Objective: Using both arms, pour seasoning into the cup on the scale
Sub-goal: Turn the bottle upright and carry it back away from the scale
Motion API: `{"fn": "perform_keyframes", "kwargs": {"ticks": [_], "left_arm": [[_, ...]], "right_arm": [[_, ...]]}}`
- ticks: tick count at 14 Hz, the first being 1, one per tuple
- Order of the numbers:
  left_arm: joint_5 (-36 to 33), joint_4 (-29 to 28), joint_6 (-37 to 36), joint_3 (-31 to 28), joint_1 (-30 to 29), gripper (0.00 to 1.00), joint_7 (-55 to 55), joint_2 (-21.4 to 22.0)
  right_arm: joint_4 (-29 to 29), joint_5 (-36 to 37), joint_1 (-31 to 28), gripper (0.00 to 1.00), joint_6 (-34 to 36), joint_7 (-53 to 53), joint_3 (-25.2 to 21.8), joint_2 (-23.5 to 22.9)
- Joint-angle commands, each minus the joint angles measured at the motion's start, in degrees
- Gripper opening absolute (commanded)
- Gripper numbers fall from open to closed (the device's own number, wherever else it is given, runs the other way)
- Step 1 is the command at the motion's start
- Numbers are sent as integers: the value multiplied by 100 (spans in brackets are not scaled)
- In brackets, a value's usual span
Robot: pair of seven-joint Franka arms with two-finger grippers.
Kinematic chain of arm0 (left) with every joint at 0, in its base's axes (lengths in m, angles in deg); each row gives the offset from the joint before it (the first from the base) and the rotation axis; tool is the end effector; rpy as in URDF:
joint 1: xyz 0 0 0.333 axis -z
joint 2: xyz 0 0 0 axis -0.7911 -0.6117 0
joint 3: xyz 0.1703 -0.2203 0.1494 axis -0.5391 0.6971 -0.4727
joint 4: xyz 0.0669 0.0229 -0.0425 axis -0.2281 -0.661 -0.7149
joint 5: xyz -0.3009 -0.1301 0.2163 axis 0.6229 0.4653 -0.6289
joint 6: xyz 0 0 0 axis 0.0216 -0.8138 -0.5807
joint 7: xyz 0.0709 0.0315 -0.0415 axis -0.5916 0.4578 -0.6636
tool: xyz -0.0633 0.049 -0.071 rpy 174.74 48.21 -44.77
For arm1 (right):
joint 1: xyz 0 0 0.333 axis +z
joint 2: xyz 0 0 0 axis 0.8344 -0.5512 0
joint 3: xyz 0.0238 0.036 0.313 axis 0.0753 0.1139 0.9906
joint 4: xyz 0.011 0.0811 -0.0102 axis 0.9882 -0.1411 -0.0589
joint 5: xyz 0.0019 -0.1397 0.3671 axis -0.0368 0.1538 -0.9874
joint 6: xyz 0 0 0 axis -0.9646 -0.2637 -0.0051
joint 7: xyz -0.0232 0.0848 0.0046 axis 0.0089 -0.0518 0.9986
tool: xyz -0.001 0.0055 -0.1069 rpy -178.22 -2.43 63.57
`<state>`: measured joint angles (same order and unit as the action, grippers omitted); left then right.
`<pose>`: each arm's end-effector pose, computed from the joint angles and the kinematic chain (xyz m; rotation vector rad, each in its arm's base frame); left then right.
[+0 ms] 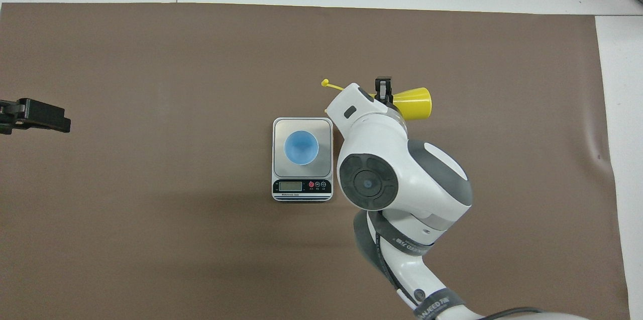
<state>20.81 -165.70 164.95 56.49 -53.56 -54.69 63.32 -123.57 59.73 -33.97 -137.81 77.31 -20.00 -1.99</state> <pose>0.5457 -0.0141 0.6204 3.1024 -0.0515 -0.0177 0.5595 0.2816 0.4446 1.9331 1.7611 0.2716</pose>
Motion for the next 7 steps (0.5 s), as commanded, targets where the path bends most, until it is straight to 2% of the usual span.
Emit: {"fn": "perform_keyframes", "kwargs": {"ticks": [1, 3, 7], "left_arm": [[54, -156, -22, 27, -66, 100, -39, 155], [54, -156, -22, 27, -66, 100, -39, 155], [54, -156, -22, 27, -66, 100, -39, 155]], "right_arm": [[-122, -694, -306, 0, -91, 31, 53, 289], [-166, -1247, -543, 0, -301, 180, 53, 395], [-166, -2495, -1087, 0, -451, 1355, 53, 544]]}}
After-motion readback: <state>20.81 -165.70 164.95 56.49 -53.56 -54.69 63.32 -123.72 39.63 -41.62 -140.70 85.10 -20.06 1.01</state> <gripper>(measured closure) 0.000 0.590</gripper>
